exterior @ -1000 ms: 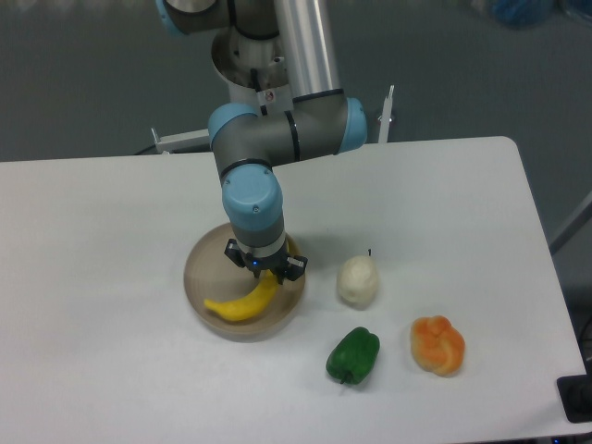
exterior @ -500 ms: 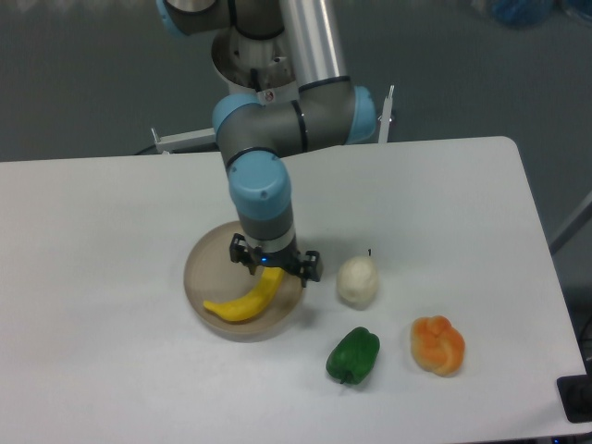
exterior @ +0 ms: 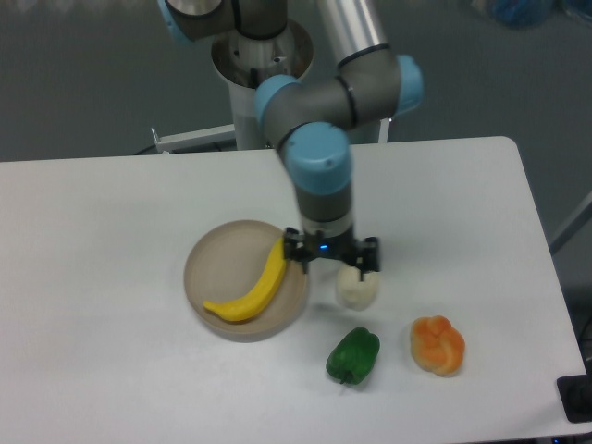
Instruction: Place bananas on a plate
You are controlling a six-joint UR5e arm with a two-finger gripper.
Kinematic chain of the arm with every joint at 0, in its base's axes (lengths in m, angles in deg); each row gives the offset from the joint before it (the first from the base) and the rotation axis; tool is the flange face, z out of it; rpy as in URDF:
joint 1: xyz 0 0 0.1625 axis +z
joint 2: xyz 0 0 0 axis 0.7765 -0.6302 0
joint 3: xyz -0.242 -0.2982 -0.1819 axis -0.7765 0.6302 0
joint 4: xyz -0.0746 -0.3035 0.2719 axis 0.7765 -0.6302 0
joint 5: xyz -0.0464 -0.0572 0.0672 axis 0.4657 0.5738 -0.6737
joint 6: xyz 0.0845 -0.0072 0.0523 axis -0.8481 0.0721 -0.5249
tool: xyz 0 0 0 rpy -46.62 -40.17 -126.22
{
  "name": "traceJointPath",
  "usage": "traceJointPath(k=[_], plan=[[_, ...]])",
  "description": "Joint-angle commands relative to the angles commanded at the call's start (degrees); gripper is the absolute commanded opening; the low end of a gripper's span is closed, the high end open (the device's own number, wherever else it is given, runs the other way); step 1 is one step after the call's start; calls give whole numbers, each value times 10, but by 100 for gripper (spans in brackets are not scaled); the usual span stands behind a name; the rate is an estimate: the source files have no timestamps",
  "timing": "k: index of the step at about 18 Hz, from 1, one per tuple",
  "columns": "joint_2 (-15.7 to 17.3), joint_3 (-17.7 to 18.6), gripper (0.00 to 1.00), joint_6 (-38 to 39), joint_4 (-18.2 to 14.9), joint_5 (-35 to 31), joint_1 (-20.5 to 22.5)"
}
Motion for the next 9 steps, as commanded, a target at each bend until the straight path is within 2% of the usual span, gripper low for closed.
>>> traceJointPath(k=[6, 9], plan=[[4, -11, 100, -123, 1, 2, 68], [-3, -29, 100, -178, 1, 6, 89]])
